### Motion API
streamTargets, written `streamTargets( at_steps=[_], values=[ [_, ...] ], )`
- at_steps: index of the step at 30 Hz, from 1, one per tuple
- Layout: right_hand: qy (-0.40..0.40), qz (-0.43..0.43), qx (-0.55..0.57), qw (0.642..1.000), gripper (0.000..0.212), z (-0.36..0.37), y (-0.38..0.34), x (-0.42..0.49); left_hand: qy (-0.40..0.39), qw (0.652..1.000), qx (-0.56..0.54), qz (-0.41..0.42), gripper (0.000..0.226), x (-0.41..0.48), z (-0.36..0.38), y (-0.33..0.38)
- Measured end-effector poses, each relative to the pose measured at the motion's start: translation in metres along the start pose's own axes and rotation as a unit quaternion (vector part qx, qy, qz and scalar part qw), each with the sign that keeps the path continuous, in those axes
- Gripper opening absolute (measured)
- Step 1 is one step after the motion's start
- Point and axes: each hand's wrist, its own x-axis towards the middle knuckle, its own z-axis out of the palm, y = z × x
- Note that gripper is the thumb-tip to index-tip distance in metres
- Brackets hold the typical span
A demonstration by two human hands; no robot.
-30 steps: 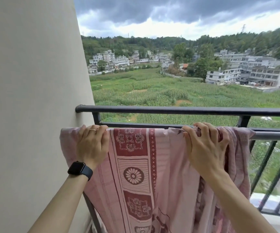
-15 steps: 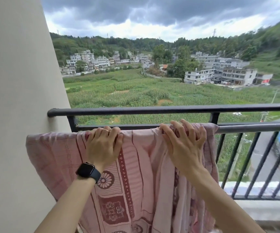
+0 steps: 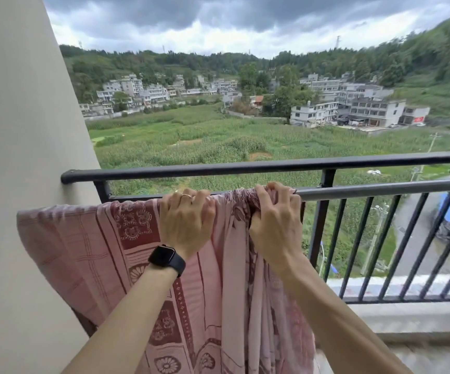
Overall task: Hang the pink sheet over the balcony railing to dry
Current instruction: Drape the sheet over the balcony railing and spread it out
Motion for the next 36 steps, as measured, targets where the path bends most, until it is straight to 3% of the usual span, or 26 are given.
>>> streamTargets(
  at_steps=[7,13,17,19,23,25,27,30,36],
  values=[
    [0.078,0.005,0.015,0.997,0.042,-0.037,0.034,0.040,0.020,1.000,-0.006,-0.001,0.041,-0.006,0.000,-0.018],
    [0.063,0.122,-0.084,0.987,0.042,-0.055,0.112,0.027,0.005,1.000,-0.004,0.024,0.041,-0.005,-0.006,-0.015],
    [0.059,0.144,-0.159,0.975,0.049,-0.056,0.109,0.011,0.017,1.000,0.000,0.000,0.038,-0.007,-0.007,-0.010],
    [0.056,0.117,-0.125,0.984,0.050,-0.046,0.084,0.006,0.006,1.000,0.002,0.008,0.039,-0.007,-0.009,-0.012],
    [0.030,-0.054,-0.004,0.998,0.042,-0.009,0.002,-0.002,-0.019,0.999,-0.031,0.025,0.043,-0.007,-0.014,-0.019],
    [-0.009,-0.088,0.007,0.996,0.041,0.012,-0.025,0.003,-0.007,0.999,-0.038,0.004,0.045,-0.009,-0.016,-0.027],
    [-0.023,-0.097,-0.021,0.995,0.032,0.025,-0.025,0.012,-0.003,0.999,-0.035,-0.026,0.049,-0.010,-0.017,-0.035],
    [0.041,-0.110,-0.066,0.991,0.027,0.028,0.014,0.019,0.002,1.000,-0.021,-0.013,0.051,-0.010,-0.013,-0.043],
    [0.114,-0.022,-0.078,0.990,0.046,0.012,0.096,0.032,0.061,0.998,0.016,0.023,0.038,-0.007,-0.001,-0.054]
  ],
)
